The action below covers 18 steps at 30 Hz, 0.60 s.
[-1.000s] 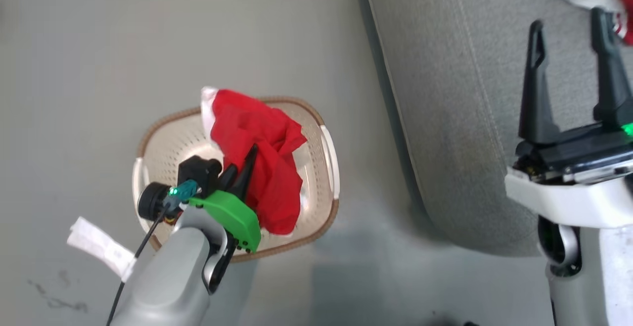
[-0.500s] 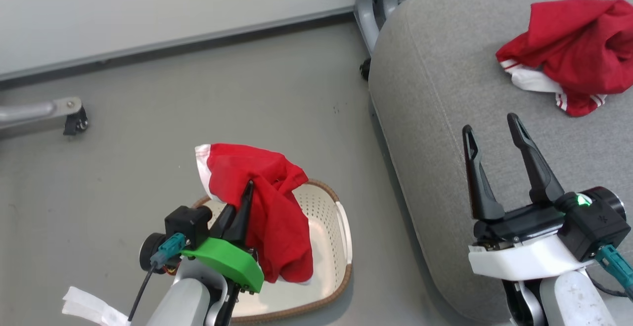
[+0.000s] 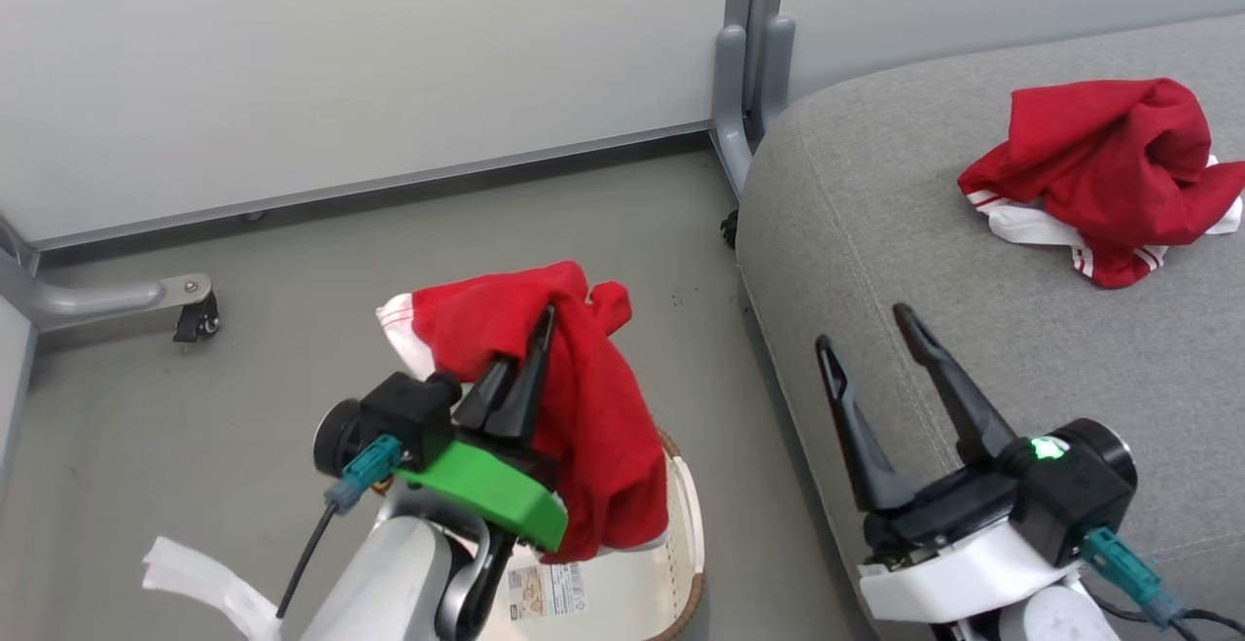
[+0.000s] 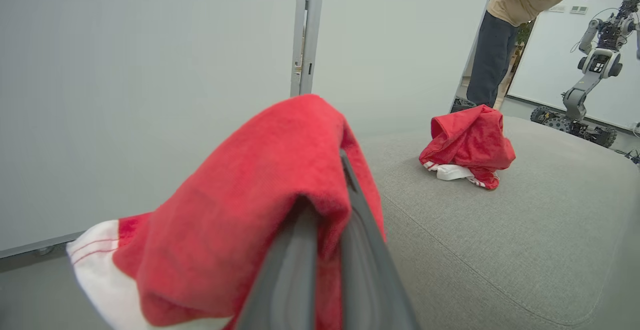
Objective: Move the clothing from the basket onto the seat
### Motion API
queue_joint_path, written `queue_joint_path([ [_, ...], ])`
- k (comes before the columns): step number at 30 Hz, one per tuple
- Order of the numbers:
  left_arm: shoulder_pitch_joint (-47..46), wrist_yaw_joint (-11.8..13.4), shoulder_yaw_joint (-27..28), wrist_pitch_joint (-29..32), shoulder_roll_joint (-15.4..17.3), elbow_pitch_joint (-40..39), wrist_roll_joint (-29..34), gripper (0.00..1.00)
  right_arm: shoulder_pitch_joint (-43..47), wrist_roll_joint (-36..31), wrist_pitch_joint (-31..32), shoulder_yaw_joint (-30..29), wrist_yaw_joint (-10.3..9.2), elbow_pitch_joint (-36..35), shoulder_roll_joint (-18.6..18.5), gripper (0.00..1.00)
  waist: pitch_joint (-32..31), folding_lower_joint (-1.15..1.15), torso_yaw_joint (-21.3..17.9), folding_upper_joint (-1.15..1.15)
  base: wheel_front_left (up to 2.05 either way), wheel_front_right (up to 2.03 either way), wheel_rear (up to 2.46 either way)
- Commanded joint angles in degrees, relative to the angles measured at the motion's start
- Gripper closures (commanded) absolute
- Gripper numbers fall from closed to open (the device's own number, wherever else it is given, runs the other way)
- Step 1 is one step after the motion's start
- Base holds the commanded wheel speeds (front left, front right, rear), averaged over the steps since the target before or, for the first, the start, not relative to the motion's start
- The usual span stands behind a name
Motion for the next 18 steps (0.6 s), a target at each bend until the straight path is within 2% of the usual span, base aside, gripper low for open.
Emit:
queue_joint_path([
  [1, -1.6, -0.2, -0.7, 0.4, -0.2, -1.2, 0.3, 1.0, -0.2, 0.3, 0.0, 1.0, -0.06, 0.7, -0.3, 0.0, 0.0, 0.01, 0.1, 0.0, 0.0, 0.0, 0.0],
  [8, -5.1, -0.3, -6.4, 3.5, -0.9, -6.2, -0.4, 1.0, -2.5, 0.9, 0.0, 6.7, -0.06, 5.4, -1.2, 0.0, -0.3, 0.01, 0.7, 0.0, 0.0, 0.0, 0.0],
  [18, -8.7, -0.5, -16.2, 6.3, -1.5, -9.9, -2.6, 1.0, -6.4, 2.1, 0.0, 10.1, -0.06, 10.8, -0.4, 0.0, 0.0, 0.01, 0.5, 0.0, 0.0, 0.0, 0.0],
])
